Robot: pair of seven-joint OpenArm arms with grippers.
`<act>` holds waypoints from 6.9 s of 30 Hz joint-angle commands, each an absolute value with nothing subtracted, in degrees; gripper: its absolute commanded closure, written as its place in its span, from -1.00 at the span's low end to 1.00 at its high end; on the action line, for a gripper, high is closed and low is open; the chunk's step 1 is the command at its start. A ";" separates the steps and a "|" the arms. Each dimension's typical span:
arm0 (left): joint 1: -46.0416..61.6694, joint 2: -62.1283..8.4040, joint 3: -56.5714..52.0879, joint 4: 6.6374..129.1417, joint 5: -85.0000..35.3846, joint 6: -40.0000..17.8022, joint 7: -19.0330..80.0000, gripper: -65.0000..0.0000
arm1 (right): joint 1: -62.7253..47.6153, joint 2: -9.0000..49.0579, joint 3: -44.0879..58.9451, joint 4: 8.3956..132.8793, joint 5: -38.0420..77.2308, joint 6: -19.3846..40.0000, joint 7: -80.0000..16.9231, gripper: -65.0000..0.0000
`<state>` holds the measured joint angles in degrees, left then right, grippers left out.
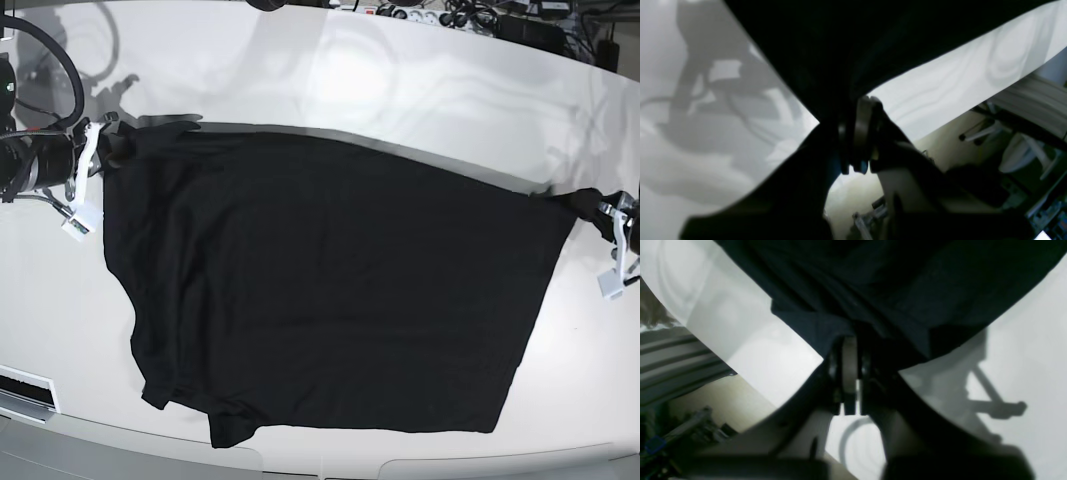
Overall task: Layout the t-shirt on the table in an organized manner, then fold the t-shirt properly
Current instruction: 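Drag the held shirt edge away from the robot with both grippers, then pull the shirt edge back toward the robot with both grippers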
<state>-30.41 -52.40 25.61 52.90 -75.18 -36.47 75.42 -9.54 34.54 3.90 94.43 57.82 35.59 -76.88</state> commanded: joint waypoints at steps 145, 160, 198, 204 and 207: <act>-2.87 -71.42 25.06 79.07 -85.00 -40.00 80.00 1.00 | -44.40 17.30 34.87 113.93 63.40 40.00 -75.22 1.00; -5.78 -67.94 25.06 79.07 -79.44 -40.00 79.90 1.00 | -38.19 16.82 34.85 113.89 62.94 40.00 -70.89 1.00; -15.40 -62.67 25.06 79.02 -52.53 -33.63 58.02 1.00 | -24.71 16.08 34.87 100.75 58.65 39.11 -62.37 1.00; -18.04 -61.63 25.06 79.00 -52.49 -33.65 55.88 1.00 | -23.42 16.03 34.85 100.75 58.35 39.90 -63.29 1.00; -18.44 -59.94 25.06 79.00 -51.88 -33.63 55.29 1.00 | -22.46 16.03 34.85 100.77 58.11 39.92 -64.03 1.00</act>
